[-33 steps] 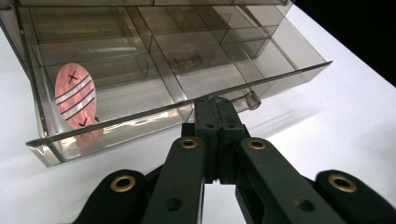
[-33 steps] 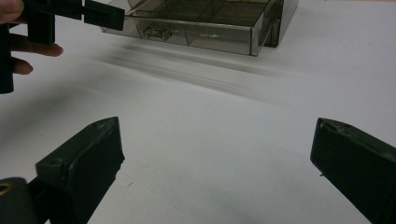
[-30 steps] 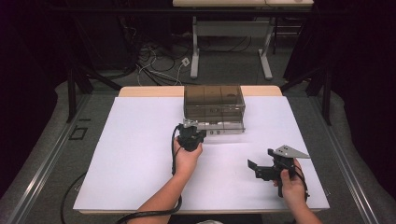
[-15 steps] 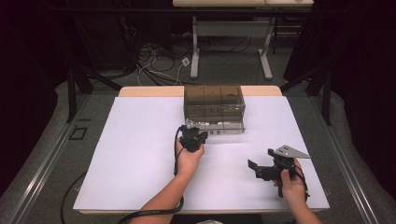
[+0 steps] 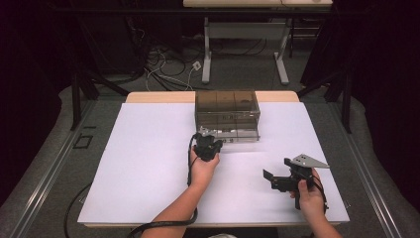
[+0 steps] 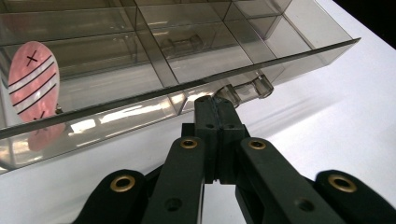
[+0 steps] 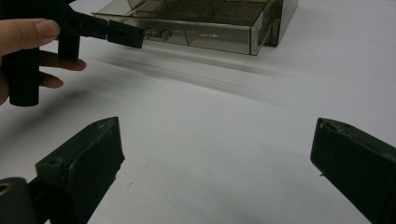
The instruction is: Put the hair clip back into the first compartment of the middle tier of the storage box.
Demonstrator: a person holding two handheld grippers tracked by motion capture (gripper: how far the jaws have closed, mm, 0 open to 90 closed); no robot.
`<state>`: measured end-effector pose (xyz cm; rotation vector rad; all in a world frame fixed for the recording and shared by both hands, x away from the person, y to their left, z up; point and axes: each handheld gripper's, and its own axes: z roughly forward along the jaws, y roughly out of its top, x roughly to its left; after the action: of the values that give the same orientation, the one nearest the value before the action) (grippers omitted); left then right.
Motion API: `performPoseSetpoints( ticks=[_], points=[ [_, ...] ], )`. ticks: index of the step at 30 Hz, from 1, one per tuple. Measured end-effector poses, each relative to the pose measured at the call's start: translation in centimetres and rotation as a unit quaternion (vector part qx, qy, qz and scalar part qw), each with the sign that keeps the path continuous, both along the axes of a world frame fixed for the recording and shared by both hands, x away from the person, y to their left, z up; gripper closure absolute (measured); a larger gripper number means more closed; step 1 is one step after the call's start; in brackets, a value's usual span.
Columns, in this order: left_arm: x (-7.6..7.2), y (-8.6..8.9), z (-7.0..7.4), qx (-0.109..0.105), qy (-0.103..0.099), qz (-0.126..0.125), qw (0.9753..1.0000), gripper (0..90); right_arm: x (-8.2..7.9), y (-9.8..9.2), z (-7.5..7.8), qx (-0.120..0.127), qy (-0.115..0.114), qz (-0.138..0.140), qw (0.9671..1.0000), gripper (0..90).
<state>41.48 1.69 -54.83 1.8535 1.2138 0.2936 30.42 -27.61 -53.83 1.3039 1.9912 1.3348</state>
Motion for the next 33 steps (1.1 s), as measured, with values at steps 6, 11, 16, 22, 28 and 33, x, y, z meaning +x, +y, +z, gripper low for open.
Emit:
performPoseSetpoints(
  ticks=[6, 11, 16, 22, 28, 33],
  points=[
    [0.1, -0.1, 0.0, 0.001, -0.001, 0.0, 1.0, 90.0, 0.0, 0.1, 0.0, 0.0, 0.0, 0.0, 1.0, 2.3],
    [0.2, -0.2, 0.0, -0.001, -0.001, 0.001, 1.0, 90.0, 0.0, 0.1, 0.0, 0.0, 0.0, 0.001, 1.0, 2.3],
    [0.4, -0.3, 0.1, -0.002, 0.0, 0.001, 1.0, 90.0, -0.1, 0.1, 0.0, 0.0, -0.001, 0.001, 1.0, 2.3],
    [0.8, -0.3, 0.1, -0.003, 0.0, 0.007, 1.0, 90.0, -0.2, 0.0, 0.1, 0.004, -0.001, 0.0, 1.0, 2.3],
    [1.2, -0.1, 0.3, -0.002, -0.004, 0.011, 0.9999, 90.0, -0.2, -0.1, 0.1, 0.001, 0.003, 0.001, 1.0, 2.3],
    [1.6, -0.2, 0.3, 0.0, -0.005, 0.012, 0.9999, 90.0, -0.2, -0.1, 0.1, 0.006, -0.002, 0.001, 1.0, 2.3]
  ],
)
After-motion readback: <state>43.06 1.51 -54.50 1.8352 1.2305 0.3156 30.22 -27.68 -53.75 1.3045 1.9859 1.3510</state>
